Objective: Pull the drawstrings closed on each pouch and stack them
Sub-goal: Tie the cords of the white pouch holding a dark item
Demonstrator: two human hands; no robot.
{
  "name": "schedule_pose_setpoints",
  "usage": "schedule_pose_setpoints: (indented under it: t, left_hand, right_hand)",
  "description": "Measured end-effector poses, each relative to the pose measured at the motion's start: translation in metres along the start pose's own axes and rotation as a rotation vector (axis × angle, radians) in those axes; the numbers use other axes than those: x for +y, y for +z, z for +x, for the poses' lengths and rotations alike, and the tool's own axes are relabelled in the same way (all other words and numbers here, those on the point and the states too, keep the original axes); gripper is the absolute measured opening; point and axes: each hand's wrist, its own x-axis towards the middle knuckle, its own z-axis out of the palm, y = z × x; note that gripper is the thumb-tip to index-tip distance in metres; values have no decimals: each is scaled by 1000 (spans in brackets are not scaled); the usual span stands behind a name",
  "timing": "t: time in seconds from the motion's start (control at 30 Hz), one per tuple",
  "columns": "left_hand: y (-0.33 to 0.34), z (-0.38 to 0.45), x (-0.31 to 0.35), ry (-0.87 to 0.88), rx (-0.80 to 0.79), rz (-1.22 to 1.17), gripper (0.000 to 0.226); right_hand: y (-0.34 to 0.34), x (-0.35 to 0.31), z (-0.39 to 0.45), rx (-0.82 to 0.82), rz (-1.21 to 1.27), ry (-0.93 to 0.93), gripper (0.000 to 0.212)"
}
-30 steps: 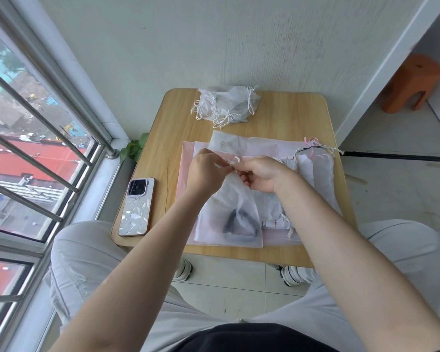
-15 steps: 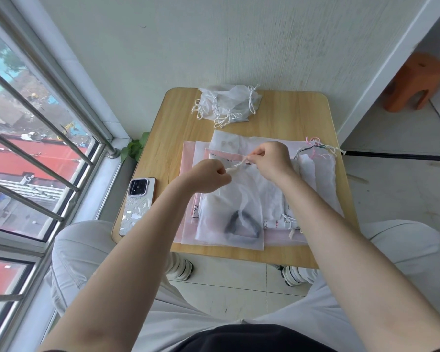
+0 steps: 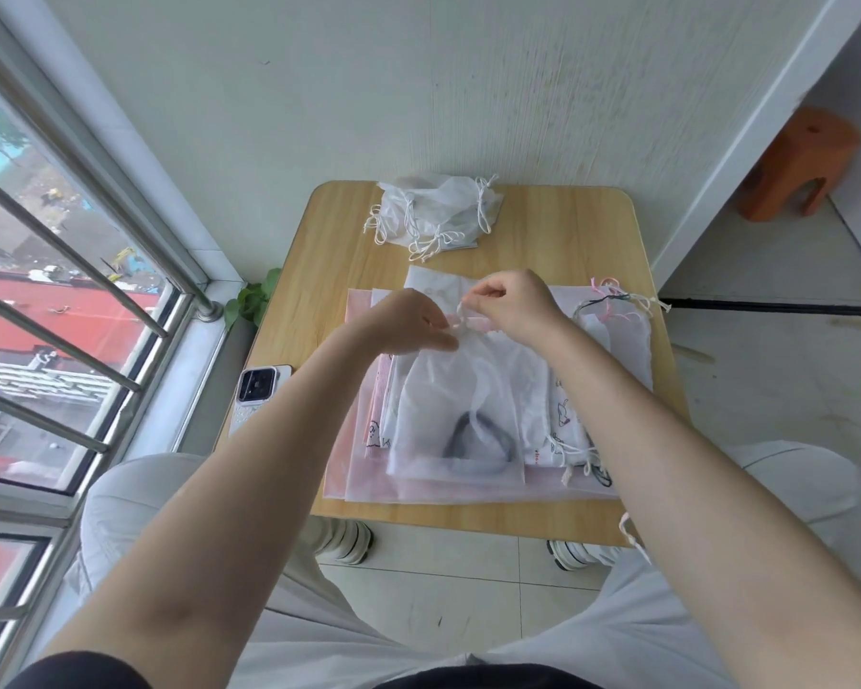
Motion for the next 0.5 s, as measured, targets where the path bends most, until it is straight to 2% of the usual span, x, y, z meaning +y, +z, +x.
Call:
schedule_pose_setpoints:
  t: [0.1,0.17,0.2,0.3,0.37,0.5]
  left_hand:
    - [-3,13,-8,-106,158,-238,23]
    - [-8,21,-10,-167,258,-348,18]
    - [-10,26,-11,-178,288,-390,16]
    - [-17,40,-8,-193,358,-564,14]
    - [-23,51,-5,-231,414,-764,16]
    - [-30,76,-1,-311,509,-1341,13]
  right_hand:
    - [-21,-2,6,-229,-118,182,43]
    - [-34,-3,15,-377,-226,263,43]
    - [-38,-4,23,-374,-270,282,36]
    - [-46,-14,47,-235,-330,302,25]
    - [-50,-27,60,-167,-257,310,25]
    - [-58,-43,77,115,-118,169,24]
